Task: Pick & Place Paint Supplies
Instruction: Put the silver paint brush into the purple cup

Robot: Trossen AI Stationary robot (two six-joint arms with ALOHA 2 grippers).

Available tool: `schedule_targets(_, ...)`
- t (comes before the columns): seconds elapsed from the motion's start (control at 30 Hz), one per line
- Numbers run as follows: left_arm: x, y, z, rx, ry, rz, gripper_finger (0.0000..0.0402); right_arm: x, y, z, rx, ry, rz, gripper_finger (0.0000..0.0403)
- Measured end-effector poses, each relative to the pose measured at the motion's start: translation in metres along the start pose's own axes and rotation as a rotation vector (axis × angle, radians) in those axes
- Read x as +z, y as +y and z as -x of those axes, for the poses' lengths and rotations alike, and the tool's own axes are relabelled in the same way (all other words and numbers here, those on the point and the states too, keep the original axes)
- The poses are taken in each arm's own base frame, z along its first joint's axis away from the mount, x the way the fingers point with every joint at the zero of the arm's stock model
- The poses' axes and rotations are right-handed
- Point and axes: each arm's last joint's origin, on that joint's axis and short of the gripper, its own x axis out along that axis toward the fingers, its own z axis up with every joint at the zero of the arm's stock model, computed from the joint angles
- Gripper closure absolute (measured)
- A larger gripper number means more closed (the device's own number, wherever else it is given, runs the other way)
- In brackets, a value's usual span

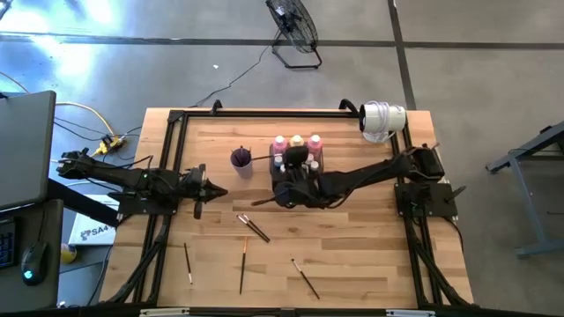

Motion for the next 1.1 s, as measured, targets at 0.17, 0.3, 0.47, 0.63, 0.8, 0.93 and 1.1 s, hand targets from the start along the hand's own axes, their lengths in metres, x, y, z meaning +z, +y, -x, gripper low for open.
schedule_targets(0.17,0.001,0.0,0.0,0.002,-0.009,0.002,0.0401,-0.007,0.007,0.013,0.249,-0.042,-0.158,0.04)
schedule_targets(0.3,0.002,0.0,0.0,0.001,-0.017,0.008,0.0401,-0.015,0.015,0.027,0.192,0.026,-0.1,0.04)
schedule_targets(0.47,0.012,-0.003,0.001,-0.014,-0.123,0.115,0.0399,-0.013,0.024,0.045,0.207,-0.008,-0.048,0.04)
schedule_targets(0.63,0.014,-0.003,0.001,-0.016,-0.149,0.197,0.036,-0.01,0.03,0.059,0.216,-0.049,-0.025,0.04)
schedule_targets(0.8,0.014,-0.003,0.0,-0.018,-0.149,0.305,0.028,-0.008,0.033,0.07,0.223,-0.077,-0.009,0.04)
schedule_targets(0.93,0.017,-0.005,-0.003,-0.028,-0.156,0.378,0.0231,-0.004,0.041,0.075,0.206,-0.106,0.043,0.04)
schedule_targets(1.1,0.026,-0.012,-0.011,-0.051,-0.085,0.413,0.0221,0.007,0.065,0.073,0.204,-0.154,0.16,0.04)
